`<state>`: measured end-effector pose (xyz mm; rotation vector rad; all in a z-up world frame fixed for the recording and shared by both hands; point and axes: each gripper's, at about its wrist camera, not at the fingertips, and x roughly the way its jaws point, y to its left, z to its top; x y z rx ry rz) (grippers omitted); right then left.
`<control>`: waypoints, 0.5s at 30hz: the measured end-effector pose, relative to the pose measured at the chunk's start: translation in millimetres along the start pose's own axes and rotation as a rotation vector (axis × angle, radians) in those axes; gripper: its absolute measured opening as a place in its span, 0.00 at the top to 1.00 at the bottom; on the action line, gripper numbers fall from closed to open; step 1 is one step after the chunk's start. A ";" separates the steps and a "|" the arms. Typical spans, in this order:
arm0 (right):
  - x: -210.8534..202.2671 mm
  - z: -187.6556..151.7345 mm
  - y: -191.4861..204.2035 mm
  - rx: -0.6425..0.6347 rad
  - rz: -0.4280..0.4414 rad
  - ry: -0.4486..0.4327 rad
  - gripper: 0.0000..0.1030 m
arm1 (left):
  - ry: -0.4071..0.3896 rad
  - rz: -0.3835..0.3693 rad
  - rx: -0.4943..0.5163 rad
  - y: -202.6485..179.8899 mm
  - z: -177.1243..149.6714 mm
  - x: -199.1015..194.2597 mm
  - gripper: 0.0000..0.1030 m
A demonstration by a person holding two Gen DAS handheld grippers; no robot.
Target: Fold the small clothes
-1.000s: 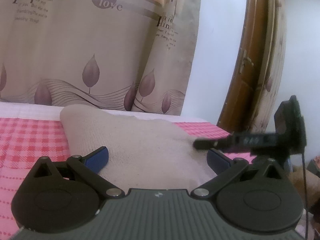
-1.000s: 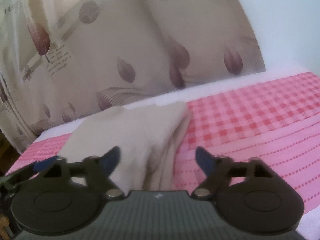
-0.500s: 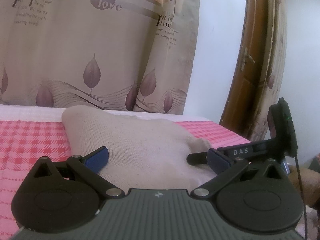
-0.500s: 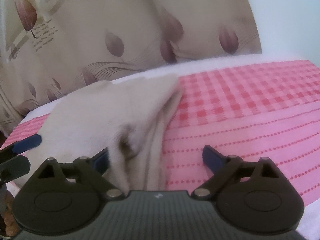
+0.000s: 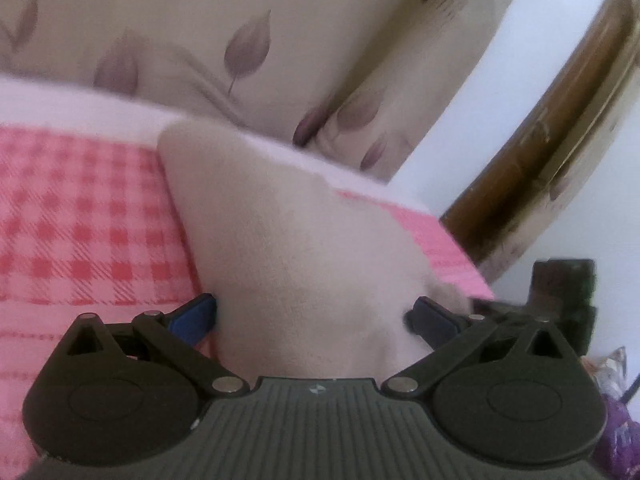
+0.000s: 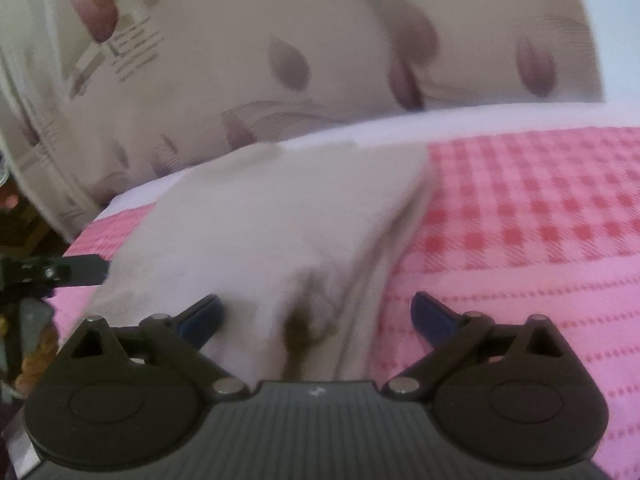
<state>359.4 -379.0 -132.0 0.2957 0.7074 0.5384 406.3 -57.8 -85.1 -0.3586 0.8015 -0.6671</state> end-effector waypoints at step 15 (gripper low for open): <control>15.4 7.9 6.3 0.174 0.144 -0.070 0.40 | -0.128 0.033 0.050 -8.8 -12.3 -9.0 0.47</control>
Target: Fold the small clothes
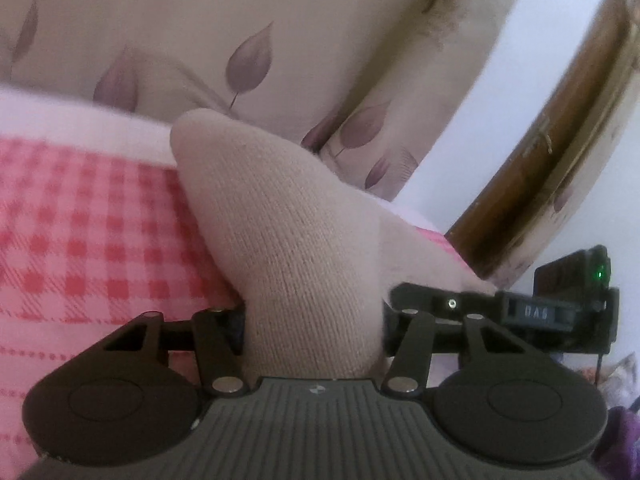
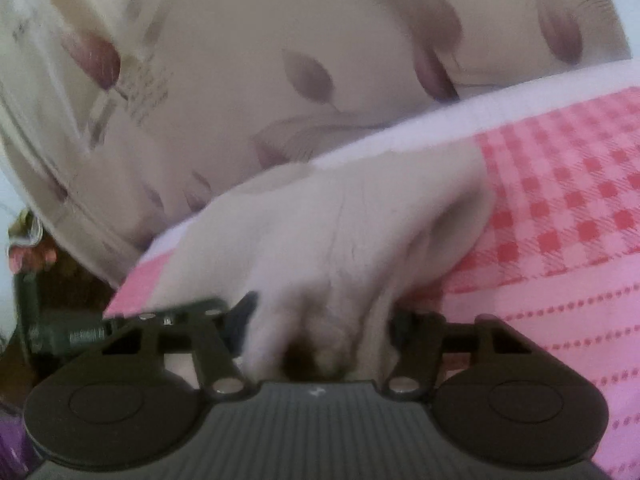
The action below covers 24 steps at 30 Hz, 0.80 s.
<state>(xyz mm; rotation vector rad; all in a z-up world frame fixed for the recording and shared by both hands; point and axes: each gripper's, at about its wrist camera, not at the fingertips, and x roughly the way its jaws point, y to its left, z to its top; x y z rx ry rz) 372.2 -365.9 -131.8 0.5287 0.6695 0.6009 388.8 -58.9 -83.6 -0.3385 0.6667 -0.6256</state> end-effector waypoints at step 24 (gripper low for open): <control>-31.1 -60.4 142.1 -0.022 0.175 -0.088 0.42 | -0.133 0.118 0.027 -13.0 -32.2 -190.8 0.47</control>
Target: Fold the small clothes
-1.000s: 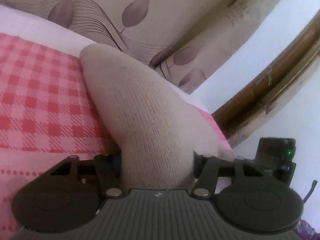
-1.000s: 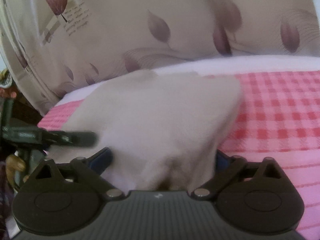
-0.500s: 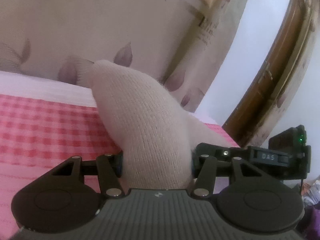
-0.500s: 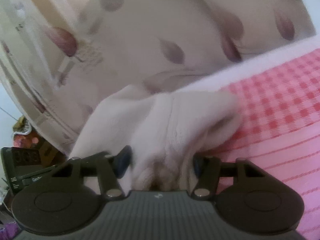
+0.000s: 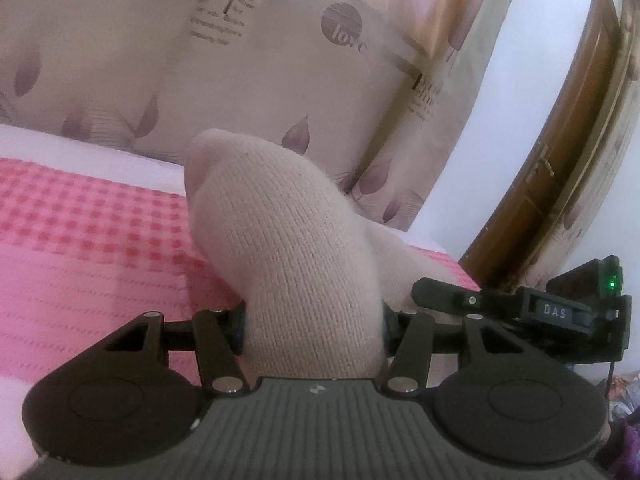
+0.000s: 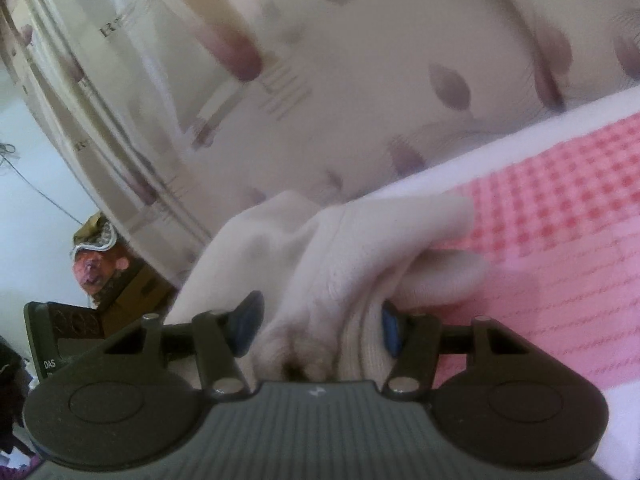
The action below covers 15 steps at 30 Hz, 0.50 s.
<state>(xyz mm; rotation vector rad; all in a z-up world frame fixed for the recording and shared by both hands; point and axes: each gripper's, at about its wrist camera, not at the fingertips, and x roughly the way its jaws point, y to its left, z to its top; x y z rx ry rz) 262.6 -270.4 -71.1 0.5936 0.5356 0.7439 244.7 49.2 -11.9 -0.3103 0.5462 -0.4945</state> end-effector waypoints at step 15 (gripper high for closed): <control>-11.2 -47.8 43.5 0.046 0.020 0.030 0.42 | 0.009 0.040 -0.023 10.7 -28.2 -50.1 0.47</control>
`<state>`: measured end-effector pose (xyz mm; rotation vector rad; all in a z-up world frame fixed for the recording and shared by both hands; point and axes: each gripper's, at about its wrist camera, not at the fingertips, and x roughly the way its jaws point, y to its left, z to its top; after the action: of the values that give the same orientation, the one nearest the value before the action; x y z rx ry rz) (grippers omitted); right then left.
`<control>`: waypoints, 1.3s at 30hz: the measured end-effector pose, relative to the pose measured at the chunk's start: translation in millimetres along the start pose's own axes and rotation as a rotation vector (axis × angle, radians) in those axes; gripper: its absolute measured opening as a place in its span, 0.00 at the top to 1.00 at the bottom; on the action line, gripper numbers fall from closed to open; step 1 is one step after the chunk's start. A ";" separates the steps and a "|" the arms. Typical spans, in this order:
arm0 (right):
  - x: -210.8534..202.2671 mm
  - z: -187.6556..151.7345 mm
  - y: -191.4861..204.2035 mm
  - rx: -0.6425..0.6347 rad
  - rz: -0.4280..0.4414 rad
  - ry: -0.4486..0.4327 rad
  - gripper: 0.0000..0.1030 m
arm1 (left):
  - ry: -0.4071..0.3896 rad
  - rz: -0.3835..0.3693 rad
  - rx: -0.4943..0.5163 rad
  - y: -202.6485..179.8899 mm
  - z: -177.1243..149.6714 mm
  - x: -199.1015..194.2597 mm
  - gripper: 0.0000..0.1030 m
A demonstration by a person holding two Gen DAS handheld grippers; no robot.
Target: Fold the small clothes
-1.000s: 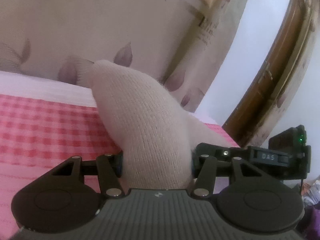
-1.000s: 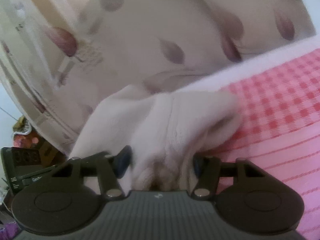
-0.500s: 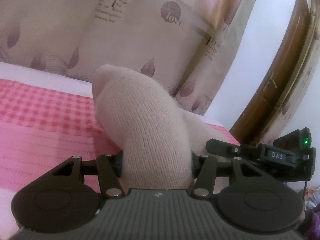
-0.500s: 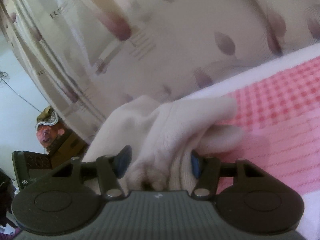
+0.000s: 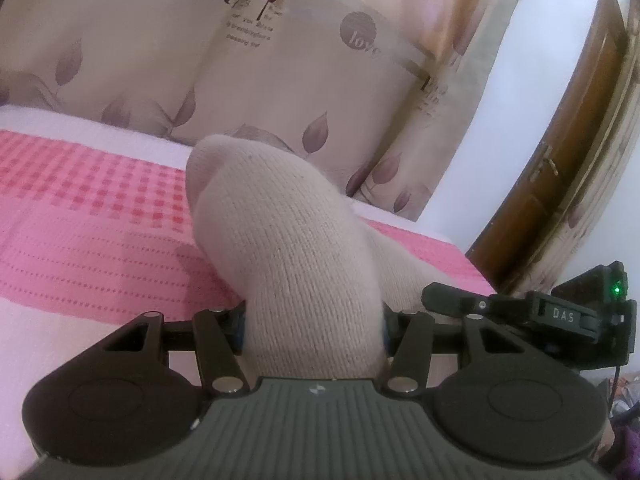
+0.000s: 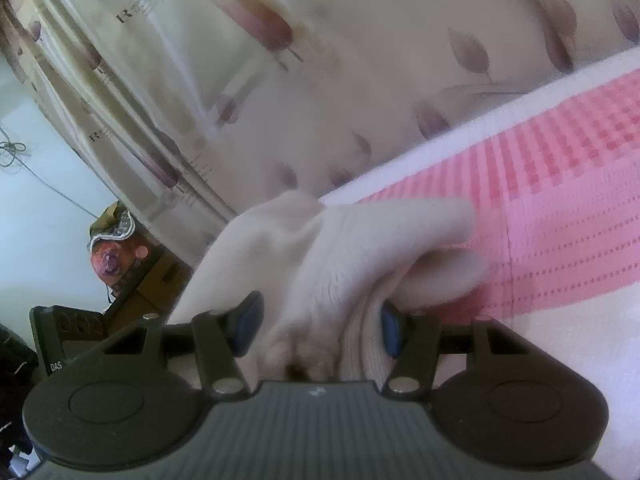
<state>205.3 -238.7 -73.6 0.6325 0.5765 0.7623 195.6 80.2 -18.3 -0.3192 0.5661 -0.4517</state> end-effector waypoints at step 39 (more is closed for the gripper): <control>-68.6 -115.9 81.2 -0.315 -0.356 -0.342 0.01 | -0.535 0.615 0.262 -87.1 -52.9 -90.5 0.00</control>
<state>50.7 -210.5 -78.1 0.3423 0.2347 0.3843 69.2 41.5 14.8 0.0022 0.0595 0.1612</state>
